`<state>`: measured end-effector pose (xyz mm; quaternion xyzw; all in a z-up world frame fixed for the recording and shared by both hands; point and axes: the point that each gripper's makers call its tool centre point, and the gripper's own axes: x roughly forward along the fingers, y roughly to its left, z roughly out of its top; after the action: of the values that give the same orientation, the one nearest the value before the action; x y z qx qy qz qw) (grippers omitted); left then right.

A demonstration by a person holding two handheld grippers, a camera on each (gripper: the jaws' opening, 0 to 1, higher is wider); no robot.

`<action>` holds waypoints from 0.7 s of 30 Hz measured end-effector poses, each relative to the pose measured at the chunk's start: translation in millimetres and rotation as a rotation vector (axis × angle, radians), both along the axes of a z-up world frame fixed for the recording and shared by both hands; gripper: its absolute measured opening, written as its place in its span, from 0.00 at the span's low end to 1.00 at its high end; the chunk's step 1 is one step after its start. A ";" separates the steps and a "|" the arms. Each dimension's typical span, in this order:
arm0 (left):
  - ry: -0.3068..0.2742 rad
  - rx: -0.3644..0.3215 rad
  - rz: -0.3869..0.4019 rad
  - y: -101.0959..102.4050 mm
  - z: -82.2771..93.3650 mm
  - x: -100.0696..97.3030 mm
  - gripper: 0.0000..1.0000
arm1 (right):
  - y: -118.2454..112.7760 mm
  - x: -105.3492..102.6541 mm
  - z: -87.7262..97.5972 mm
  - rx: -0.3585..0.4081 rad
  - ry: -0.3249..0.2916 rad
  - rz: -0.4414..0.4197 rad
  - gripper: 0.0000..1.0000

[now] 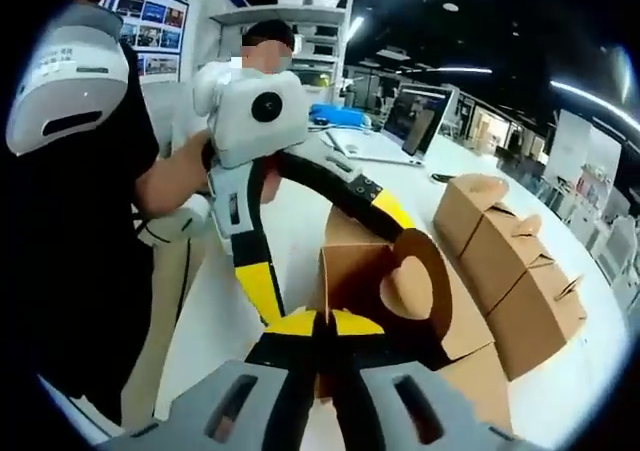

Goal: Pick up one paper box from the group, open the paper box, and remove the item inside

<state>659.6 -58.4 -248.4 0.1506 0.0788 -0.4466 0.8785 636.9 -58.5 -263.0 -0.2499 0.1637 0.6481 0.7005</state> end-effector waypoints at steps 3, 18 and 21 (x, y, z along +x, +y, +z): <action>-0.008 0.027 0.001 0.3 -0.5 -2.0 0.64 | 0.4 0.4 1.2 0.001 -0.029 0.008 0.04; -0.058 -0.011 -0.062 3.8 66.1 -52.7 0.31 | -35.3 3.9 87.8 0.426 -0.229 -0.288 0.15; 0.015 0.063 -0.043 2.7 50.5 -56.7 0.33 | -54.9 1.7 100.8 0.565 -0.229 -0.403 0.14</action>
<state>602.9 -55.6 -197.9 0.1764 0.0962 -0.4639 0.8628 638.7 -113.3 -162.2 -0.0802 -0.0550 0.4846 0.8693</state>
